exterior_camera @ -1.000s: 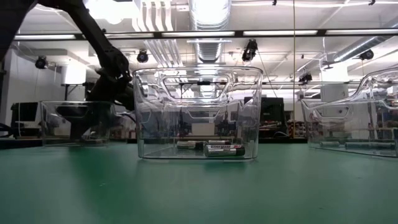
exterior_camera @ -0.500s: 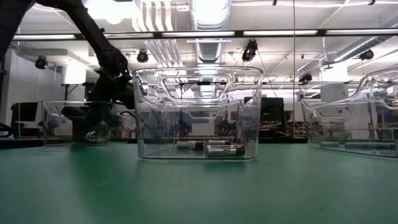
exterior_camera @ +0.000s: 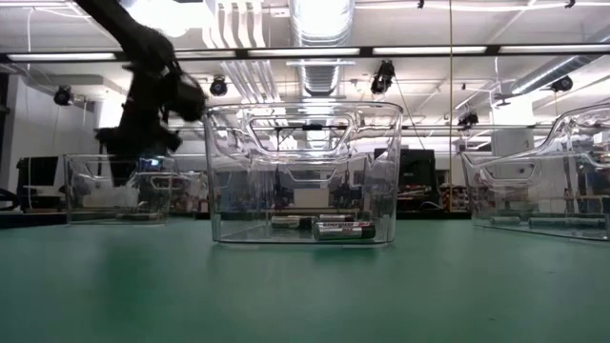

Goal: Sort batteries
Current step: Put the silver battery into the middle transparent bin

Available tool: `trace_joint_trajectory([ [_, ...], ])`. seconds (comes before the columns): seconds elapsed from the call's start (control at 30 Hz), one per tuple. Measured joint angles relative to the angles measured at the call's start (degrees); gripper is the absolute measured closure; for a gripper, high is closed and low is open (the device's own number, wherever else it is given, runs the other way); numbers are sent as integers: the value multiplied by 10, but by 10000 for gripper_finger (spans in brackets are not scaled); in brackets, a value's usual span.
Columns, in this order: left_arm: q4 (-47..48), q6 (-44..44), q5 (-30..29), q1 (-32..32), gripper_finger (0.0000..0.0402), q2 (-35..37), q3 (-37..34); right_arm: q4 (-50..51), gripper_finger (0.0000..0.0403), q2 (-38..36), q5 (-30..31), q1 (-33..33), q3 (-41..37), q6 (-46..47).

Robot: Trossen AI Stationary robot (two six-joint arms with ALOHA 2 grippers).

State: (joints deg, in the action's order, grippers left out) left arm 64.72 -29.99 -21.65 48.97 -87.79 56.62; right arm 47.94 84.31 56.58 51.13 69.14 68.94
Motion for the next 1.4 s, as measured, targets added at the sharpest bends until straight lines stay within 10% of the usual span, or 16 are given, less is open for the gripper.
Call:
trace_joint_trajectory([
  [0.47, -225, 140, 257, -78, 287, 202, 8, 2, 97, -1, 0, 0, 0, -7],
  [0.97, -170, 145, 236, -148, 288, 83, 0, 2, 92, 2, -43, 16, -7, 8],
  [1.4, -76, 212, 184, -189, 287, 168, 0, 3, 93, 2, -78, 21, -5, 2],
])
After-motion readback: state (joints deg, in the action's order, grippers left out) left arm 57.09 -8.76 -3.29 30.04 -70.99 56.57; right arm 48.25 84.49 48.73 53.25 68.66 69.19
